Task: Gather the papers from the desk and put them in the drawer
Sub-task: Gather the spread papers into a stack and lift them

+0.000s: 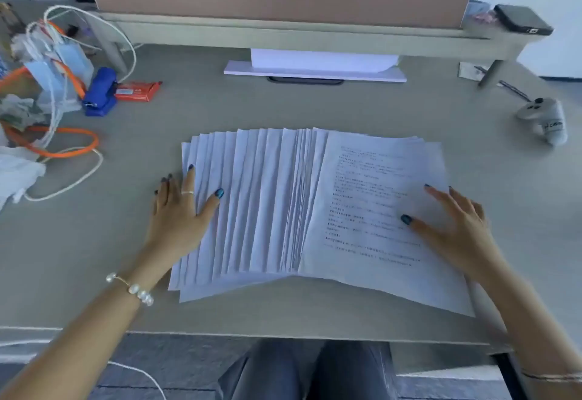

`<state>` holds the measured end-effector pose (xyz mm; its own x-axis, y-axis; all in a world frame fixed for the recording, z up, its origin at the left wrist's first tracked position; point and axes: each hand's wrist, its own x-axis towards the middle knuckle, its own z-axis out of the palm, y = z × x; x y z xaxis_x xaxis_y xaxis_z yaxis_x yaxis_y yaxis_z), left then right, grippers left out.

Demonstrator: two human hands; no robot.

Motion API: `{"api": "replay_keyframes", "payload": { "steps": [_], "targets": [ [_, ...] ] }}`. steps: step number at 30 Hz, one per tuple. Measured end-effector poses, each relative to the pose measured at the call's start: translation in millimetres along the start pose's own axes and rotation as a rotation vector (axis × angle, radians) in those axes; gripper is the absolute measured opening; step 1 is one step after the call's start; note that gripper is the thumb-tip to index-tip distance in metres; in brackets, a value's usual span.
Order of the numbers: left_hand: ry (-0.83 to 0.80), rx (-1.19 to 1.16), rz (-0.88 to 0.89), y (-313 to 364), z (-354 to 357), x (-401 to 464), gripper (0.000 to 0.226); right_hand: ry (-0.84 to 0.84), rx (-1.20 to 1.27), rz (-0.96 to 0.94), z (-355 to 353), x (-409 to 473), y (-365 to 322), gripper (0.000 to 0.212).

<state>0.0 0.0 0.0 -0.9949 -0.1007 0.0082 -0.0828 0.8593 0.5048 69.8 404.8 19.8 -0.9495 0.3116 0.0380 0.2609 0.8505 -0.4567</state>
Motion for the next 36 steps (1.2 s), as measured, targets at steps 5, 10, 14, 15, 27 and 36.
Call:
{"api": "replay_keyframes", "payload": {
  "steps": [5, 10, 14, 15, 27, 36],
  "targets": [
    [-0.053, -0.048, 0.043, 22, 2, -6, 0.073, -0.024, -0.075, -0.077, 16, 4, -15, 0.064],
    [-0.104, -0.091, 0.098, 40, 7, -12, 0.068, -0.105, -0.107, -0.135, 25, 15, -43, 0.063],
    [-0.230, -0.304, 0.181, 68, 13, -13, 0.081, -0.141, -0.065, -0.191, 35, 24, -70, 0.061],
    [-0.250, -0.384, 0.199, 75, 14, -13, 0.080, -0.145, -0.056, -0.204, 38, 25, -76, 0.061],
    [-0.139, -0.954, 0.272, 107, 1, -9, 0.060, -0.176, 0.362, -0.206, 37, 41, -86, 0.089],
    [-0.073, -1.185, 0.466, 149, -35, -30, 0.083, -0.167, 1.243, -0.135, -19, 33, -82, 0.040]
  ]
}}
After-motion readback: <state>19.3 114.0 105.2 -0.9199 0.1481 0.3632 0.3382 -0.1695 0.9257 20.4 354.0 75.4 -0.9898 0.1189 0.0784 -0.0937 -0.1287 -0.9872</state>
